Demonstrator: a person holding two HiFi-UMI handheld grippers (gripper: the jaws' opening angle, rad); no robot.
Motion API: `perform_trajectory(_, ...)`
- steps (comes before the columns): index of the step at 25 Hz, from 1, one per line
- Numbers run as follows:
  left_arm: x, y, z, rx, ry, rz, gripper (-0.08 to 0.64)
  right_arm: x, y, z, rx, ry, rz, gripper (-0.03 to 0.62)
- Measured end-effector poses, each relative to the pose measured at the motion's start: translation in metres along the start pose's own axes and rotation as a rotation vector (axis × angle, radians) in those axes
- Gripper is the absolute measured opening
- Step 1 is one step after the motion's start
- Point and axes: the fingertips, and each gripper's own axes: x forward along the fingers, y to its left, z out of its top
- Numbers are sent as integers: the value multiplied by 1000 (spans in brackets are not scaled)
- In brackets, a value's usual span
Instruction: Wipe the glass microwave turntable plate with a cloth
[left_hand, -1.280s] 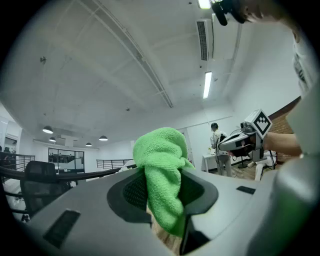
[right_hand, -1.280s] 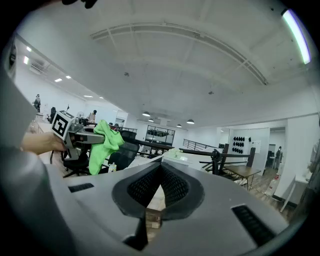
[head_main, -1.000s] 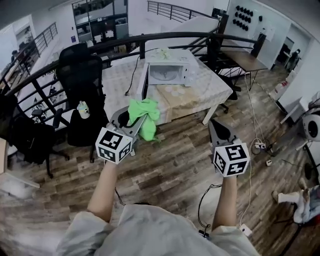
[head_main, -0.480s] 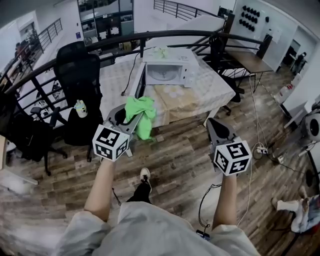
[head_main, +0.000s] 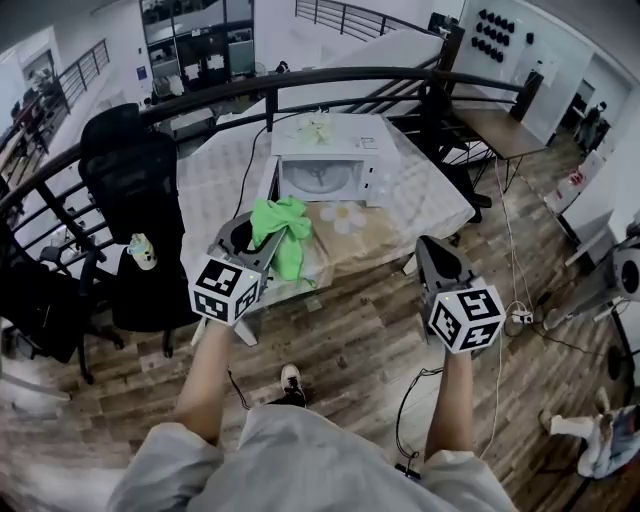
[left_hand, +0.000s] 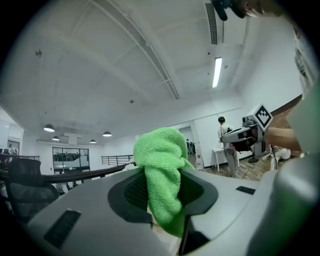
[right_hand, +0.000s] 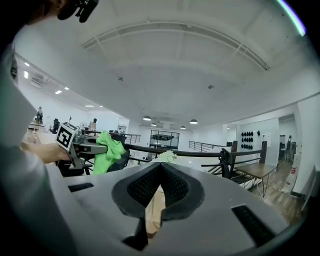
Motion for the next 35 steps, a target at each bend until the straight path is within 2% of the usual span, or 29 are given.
perform_trajectory(7,83,59,-11,-8,17,-27,137,98,-41,2,-1,50,-19,12)
perform_trajectory(12,118,84,-22,-19,36,-37,138,150,-67,-2,9,68,-75,12)
perform_trajectory(16,139,97,-32,-38,61,-9,138,179,-82,-9,-2,79,-57,8)
perform_trajectory(22,176,104,-46,-54,108,76,140,224,-118,-27,3,74,61,6)
perform_trajectory(26,205,101,-61,-110,161,161,140,252,-145,-31,13,79,160,12)
perform_trajectory(29,228,95,-78,-133,219,210,141,273,-157,-40,-2,106,258,12)
perform_trajectory(32,248,100,-98,-176,239,286,141,296,-166,-58,-19,151,340,12)
perform_trajectory(35,266,110,-121,-212,254,358,141,313,-170,-76,6,175,421,12)
